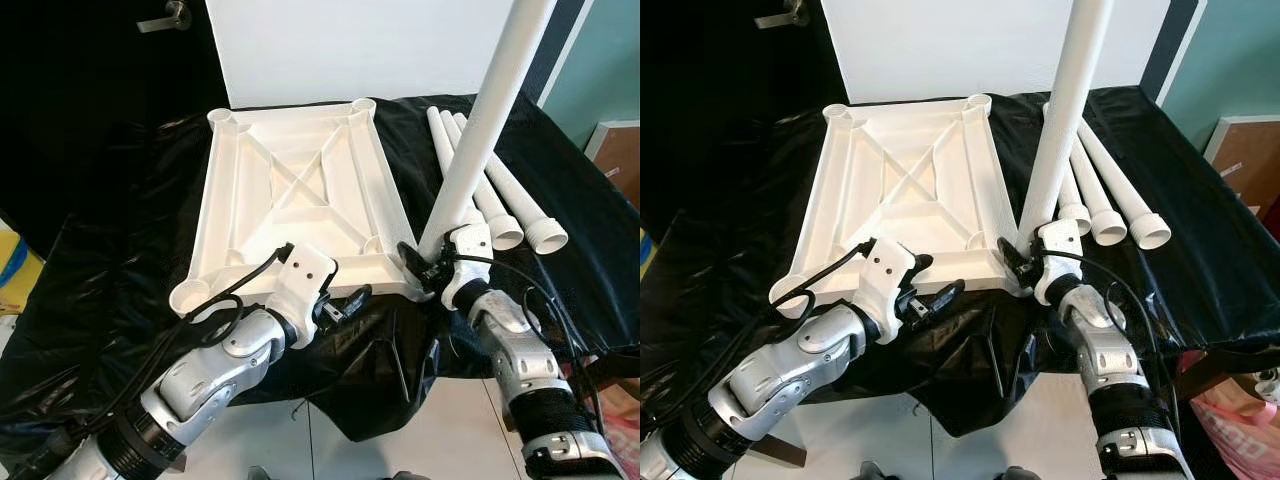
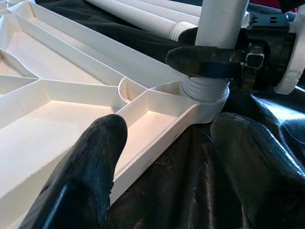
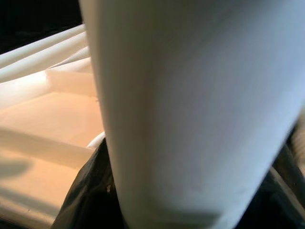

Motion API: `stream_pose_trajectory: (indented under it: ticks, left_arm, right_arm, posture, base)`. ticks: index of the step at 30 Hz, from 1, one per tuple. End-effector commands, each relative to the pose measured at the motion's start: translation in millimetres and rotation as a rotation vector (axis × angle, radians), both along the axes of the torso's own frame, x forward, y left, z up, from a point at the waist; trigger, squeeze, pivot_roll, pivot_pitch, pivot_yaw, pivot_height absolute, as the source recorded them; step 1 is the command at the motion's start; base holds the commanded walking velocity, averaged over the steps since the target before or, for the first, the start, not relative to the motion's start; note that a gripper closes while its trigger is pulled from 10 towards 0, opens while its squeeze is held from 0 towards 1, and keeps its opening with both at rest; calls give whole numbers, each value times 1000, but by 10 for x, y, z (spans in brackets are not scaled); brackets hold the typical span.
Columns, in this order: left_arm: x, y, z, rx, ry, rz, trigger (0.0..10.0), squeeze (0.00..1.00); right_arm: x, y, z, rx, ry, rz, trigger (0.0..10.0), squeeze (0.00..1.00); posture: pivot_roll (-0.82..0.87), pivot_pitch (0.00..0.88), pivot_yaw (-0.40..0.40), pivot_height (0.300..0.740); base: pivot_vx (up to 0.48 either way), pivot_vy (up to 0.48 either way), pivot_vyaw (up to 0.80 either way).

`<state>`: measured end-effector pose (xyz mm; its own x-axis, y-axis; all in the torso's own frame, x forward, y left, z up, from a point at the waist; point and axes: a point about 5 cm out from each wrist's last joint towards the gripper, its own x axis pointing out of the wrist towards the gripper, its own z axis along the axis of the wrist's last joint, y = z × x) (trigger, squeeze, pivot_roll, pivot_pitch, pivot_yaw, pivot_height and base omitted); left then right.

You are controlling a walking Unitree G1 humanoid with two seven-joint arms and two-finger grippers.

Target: Building children table

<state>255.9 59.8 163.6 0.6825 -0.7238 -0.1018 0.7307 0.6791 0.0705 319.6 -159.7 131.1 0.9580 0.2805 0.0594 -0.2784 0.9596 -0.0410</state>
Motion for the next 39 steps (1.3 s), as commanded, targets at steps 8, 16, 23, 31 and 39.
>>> stream_pose_trajectory:
  ticks: [8,16,23,31,39]
  left_arm:
    - [-162,-95,-41,16,50,-337,10000,0]
    - [-149,-87,-32,20,44,-345,10000,0]
    - [-144,-57,-37,22,45,-342,10000,0]
    - [-140,-59,-34,24,41,-342,10000,0]
    - [-132,-31,-36,24,43,-329,10000,0]
  right_arm:
    - [-113,95,-221,73,108,-237,10000,0]
    - [-201,387,-164,159,77,-303,10000,0]
    - [-234,341,-138,157,78,-357,10000,0]
    - [-241,306,-97,164,57,-359,10000,1000]
    - [-323,-69,34,90,-8,-98,10000,0]
  posture:
    - [-135,87,24,740]
    - [-136,71,26,740]
    - [-138,61,28,740]
    - [-139,57,28,740]
    - [-147,56,24,740]
  base:
    - [0,0,0]
    - [0,0,0]
    - [0,0,0]
    - [0,0,0]
    - [0,0,0]
